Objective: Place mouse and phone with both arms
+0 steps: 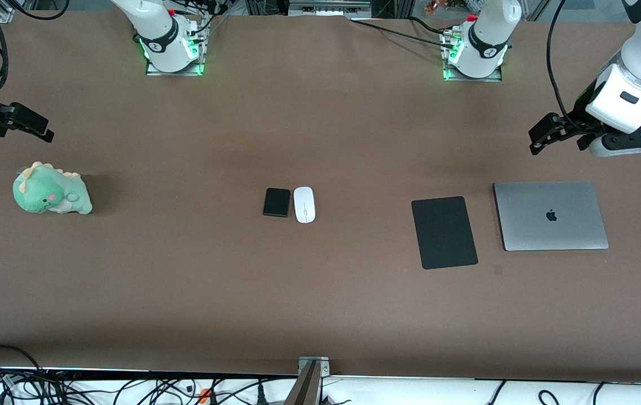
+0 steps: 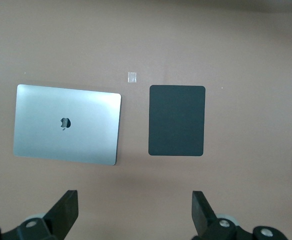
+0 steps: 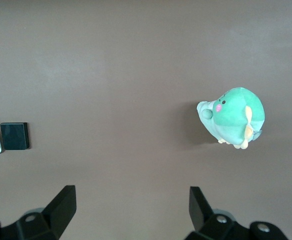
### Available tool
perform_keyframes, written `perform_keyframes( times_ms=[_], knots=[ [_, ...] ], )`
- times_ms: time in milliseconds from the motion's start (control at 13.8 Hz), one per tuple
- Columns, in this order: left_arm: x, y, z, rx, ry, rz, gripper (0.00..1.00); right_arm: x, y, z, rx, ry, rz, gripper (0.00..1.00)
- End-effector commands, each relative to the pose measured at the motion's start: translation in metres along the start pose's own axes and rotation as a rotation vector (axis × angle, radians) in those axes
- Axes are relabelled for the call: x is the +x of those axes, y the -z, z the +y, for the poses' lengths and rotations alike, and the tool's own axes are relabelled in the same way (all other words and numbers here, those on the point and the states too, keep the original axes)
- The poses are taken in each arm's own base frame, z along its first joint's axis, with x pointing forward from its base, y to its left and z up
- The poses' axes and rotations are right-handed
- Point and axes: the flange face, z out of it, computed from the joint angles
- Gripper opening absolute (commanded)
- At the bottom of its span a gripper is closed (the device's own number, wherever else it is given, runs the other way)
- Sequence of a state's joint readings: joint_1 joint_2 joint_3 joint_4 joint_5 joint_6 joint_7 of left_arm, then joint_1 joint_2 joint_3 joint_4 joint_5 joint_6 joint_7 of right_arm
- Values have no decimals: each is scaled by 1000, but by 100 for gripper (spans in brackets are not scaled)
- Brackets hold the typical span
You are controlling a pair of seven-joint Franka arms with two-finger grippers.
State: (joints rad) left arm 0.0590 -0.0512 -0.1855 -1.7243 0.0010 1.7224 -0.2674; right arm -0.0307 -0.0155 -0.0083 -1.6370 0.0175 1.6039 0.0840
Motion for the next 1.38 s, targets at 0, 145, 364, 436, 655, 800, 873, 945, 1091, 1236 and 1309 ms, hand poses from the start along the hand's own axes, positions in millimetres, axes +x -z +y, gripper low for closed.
perform_keyframes(
  times_ms=[0,145,364,436,655,800,873,945,1091,1236,1309],
  knots=[
    [5,5,0,-3,6,1,100,-1,1,-1,2,-15,-1,100],
    [5,5,0,-3,6,1,100,-1,1,-1,2,-15,-1,100],
    [5,5,0,-3,6,1,100,-1,1,-1,2,-15,-3,100],
    [5,5,0,-3,6,1,100,-2,1,-1,2,-15,-4,100],
    [5,5,0,-3,6,1,100,-1,1,-1,2,-15,-3,100],
    [5,5,0,-3,5,1,100,-2,1,-2,2,-12,-3,100],
    [4,5,3,-3,0,1,100,-2,1,-1,2,-14,-3,100],
    [2,6,10,2,-16,4,100,-2,1,-2,2,-11,-6,100],
    [-5,9,29,2,-49,4,100,-2,-2,-3,1,-9,-13,100],
    [0,-2,43,-3,-83,-14,100,1,-7,-3,-1,-3,-22,100],
    [4,-9,49,4,-93,-30,100,2,-9,-3,-2,-2,-27,100]
  ],
)
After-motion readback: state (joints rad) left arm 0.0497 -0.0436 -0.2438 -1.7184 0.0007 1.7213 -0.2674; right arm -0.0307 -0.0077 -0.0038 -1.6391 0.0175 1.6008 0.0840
